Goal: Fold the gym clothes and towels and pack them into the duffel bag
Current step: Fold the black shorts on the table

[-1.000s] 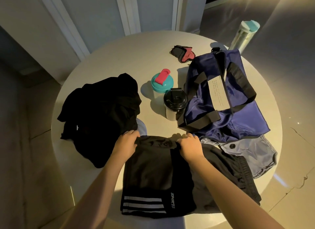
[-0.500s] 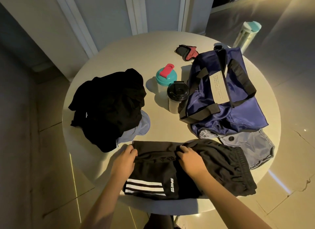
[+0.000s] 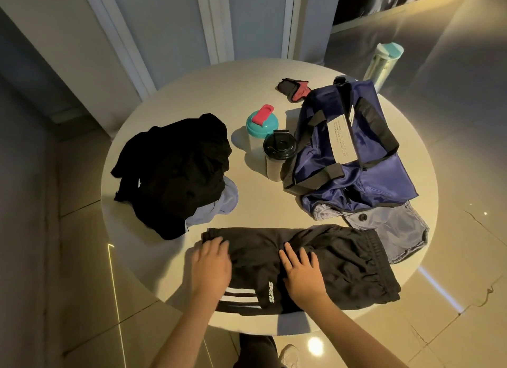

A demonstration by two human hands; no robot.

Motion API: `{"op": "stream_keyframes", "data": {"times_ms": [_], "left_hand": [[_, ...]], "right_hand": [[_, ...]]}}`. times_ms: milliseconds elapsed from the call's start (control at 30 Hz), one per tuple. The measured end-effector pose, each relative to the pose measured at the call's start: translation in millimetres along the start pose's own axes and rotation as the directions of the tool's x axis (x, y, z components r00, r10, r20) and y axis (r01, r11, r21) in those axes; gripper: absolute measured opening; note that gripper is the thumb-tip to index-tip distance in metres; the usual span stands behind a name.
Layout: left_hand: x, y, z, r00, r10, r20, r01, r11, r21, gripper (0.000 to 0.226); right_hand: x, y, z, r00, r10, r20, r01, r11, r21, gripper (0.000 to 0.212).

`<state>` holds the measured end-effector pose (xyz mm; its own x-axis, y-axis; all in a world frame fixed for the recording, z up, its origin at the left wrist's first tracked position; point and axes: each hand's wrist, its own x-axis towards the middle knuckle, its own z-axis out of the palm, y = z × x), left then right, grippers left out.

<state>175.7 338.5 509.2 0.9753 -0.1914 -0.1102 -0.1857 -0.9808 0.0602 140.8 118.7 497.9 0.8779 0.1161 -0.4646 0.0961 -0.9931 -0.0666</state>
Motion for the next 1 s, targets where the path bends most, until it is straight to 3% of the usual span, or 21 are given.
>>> {"op": "stream_keyframes", "data": {"times_ms": [67, 100, 200, 333, 367, 433, 533, 633, 767, 867, 1000], "left_hand": [[3, 28, 3, 0.985, 0.169, 0.042, -0.163, 0.979, -0.119, 0.047], [5, 41, 6, 0.964, 0.226, 0.139, -0.209, 0.97, -0.126, 0.051], [4, 51, 22, 0.924, 0.215, 0.316, -0.203, 0.977, -0.07, 0.056], [-1, 45, 33, 0.916, 0.232, 0.328, -0.245, 0.97, -0.003, 0.08], [-1, 46, 31, 0.921, 0.224, 0.32, -0.24, 0.971, 0.011, 0.088], [2, 55, 27, 0.935, 0.187, 0.302, -0.21, 0.977, 0.045, 0.083], [9, 79, 19, 0.926, 0.266, 0.269, -0.287, 0.957, 0.039, 0.069], [13, 101, 19, 0.874, 0.381, 0.3, -0.397, 0.918, -0.009, 0.074], [11, 106, 35, 0.845, 0.359, 0.397, -0.402, 0.915, 0.028, 0.089], [10, 108, 38, 0.85, 0.35, 0.394, -0.413, 0.907, 0.084, 0.093], [10, 111, 38, 0.855, 0.339, 0.394, -0.411, 0.905, 0.114, 0.094]], "right_hand": [[2, 3, 3, 1.0, 0.024, 0.001, -0.024, 1.0, 0.014, 0.065], [3, 5, 5, 1.0, 0.019, -0.009, -0.019, 1.0, 0.016, 0.065], [-4, 17, 6, 0.999, 0.017, -0.028, -0.016, 0.999, 0.036, 0.068], [-10, 36, 27, 0.993, 0.08, -0.088, -0.079, 0.997, 0.023, 0.074], [-10, 37, 26, 0.992, 0.064, -0.106, -0.063, 0.998, 0.017, 0.069], [-13, 37, 19, 0.979, 0.045, -0.2, -0.044, 0.999, 0.005, 0.056], [-18, 44, 6, 0.911, 0.146, -0.385, -0.102, 0.986, 0.134, 0.039], [-28, 73, 0, 0.796, 0.38, -0.471, -0.241, 0.913, 0.329, 0.037], [-44, 121, 7, 0.707, 0.673, -0.218, -0.529, 0.708, 0.467, 0.046], [-52, 134, 16, 0.707, 0.707, 0.005, -0.605, 0.602, 0.522, 0.045], [-55, 136, 14, 0.701, 0.711, 0.062, -0.629, 0.575, 0.522, 0.053]]}}
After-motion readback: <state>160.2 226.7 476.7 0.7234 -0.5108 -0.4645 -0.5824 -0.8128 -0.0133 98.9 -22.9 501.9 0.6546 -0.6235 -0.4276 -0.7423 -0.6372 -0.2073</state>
